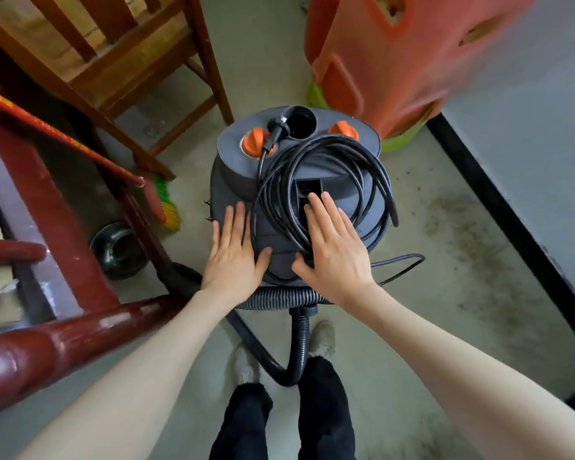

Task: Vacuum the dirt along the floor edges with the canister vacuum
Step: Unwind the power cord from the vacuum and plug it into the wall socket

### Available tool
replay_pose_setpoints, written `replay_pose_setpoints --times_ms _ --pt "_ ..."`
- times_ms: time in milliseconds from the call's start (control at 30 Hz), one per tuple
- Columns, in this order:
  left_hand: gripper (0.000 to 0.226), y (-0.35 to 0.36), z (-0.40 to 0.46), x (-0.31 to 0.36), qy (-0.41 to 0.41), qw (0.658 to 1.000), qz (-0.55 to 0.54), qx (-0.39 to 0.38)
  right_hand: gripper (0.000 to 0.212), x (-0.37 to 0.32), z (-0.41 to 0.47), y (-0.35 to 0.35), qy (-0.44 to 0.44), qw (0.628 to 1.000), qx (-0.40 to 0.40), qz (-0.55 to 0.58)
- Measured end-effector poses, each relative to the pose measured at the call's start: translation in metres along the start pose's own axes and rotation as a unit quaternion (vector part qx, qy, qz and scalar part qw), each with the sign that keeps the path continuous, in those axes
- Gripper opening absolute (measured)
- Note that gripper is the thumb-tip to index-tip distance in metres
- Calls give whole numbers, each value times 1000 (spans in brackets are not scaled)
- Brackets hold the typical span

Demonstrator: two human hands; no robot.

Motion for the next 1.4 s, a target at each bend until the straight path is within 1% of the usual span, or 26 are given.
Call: replay_pose_setpoints --times_ms 200,367,500,667,933,1200,1400 --pt "76 8 -23 26 49 999 -1 6 72 10 -49 1 53 999 5 -3" --pt "77 20 -48 48 68 997 23 7 73 17 -89 3 79 997 2 -7" --pt "77 27 -67 63 90 995 48 -3 74 19 -118 7 96 995 -18 -23" --pt "75 31 -89 72 108 993 40 7 76 17 -147 18 103 992 -38 -57" --pt "75 41 -123 59 160 986 53 1 74 -15 -186 35 146 989 -5 -28" --pt "75 55 -161 31 213 972 98 4 78 -62 -223 56 193 980 51 -6" --pt "74 65 -186 13 231 968 100 7 78 -89 -246 75 216 975 48 9"
Point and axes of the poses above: each hand's wrist, its own z-axis towards the middle knuckle, its own y-axis out of the palm, x = y × z, the point moved 9 cm from there along z, towards the middle knuckle, and after that the axes turned 9 degrees about z, right-handed, at the moved point
